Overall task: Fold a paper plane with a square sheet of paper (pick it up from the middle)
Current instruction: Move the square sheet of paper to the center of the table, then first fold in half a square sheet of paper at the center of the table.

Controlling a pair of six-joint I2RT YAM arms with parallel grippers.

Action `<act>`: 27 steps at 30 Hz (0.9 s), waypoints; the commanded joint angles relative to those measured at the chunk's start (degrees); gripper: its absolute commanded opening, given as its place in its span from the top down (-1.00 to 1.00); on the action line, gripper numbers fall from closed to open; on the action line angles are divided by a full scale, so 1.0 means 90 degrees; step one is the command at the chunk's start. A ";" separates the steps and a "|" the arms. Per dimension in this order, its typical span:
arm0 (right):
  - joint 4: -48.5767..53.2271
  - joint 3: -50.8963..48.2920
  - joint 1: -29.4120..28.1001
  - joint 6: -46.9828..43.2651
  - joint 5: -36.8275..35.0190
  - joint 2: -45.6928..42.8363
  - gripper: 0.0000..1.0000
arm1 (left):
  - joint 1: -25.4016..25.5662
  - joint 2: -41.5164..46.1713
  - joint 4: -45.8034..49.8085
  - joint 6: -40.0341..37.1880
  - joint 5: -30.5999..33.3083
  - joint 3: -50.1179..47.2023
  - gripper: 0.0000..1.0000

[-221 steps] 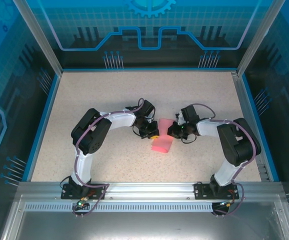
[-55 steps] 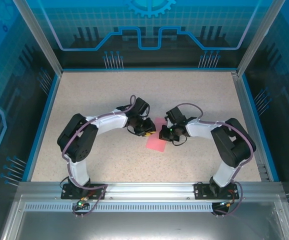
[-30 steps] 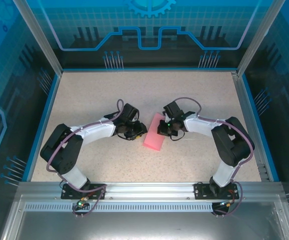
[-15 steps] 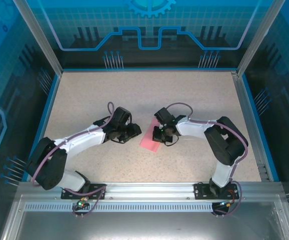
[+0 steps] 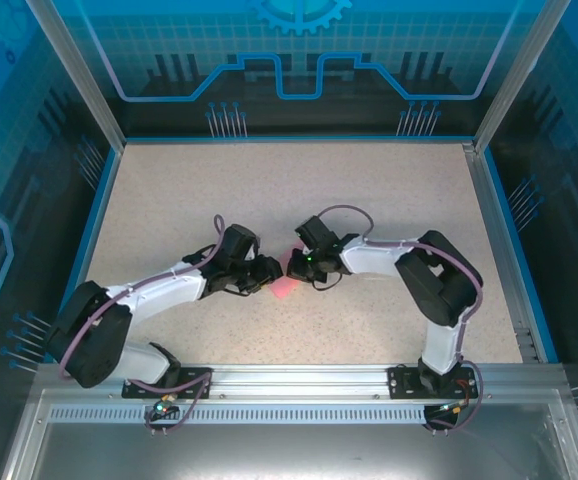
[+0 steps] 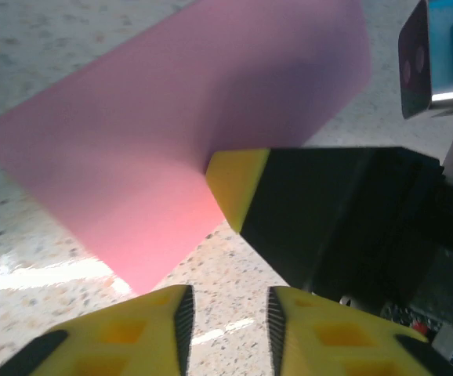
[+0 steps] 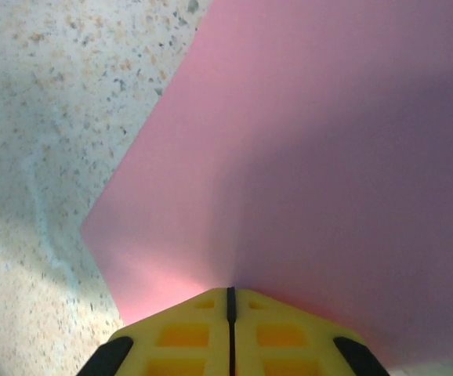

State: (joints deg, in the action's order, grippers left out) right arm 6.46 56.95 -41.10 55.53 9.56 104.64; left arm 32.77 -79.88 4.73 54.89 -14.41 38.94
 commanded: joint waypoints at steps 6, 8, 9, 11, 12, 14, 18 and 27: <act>-0.1155 -0.0947 0.0521 -0.0703 0.0592 -0.0743 0.90 | 0.0393 -0.0553 -0.0683 0.0123 -0.0301 0.0265 0.59; -0.1185 -0.0995 0.0571 -0.0703 0.0615 -0.0659 0.91 | 0.0462 -0.0712 -0.0607 0.0096 -0.0235 0.0418 0.62; -0.1223 -0.1027 0.0583 -0.0692 0.0599 -0.0623 0.92 | 0.0491 -0.0798 -0.0585 0.0110 -0.0197 0.0466 0.64; -0.1254 -0.1052 0.0626 -0.0639 0.0562 -0.0536 0.92 | 0.0545 -0.0949 -0.0522 0.0145 -0.0130 0.0597 0.67; -0.1300 -0.1067 0.0655 -0.0616 0.0567 -0.0474 0.93 | 0.0567 -0.1020 -0.0488 0.0159 -0.0086 0.0667 0.68; -0.1378 -0.1069 0.0689 -0.0582 0.0580 -0.0363 0.93 | 0.0606 -0.1140 -0.0418 0.0183 0.0003 0.0765 0.71; -0.1542 -0.1070 0.0717 -0.0535 0.0673 -0.0155 0.92 | 0.0616 -0.1416 -0.0277 0.0146 0.0097 0.0978 0.75; -0.1567 -0.1064 0.0763 -0.0483 0.0752 0.0043 0.92 | 0.0626 -0.1945 -0.0188 0.0112 0.0058 0.1221 0.80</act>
State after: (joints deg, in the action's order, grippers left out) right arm -6.90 47.70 -35.05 50.81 15.29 103.28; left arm 37.89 -95.74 1.23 55.61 -14.61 48.01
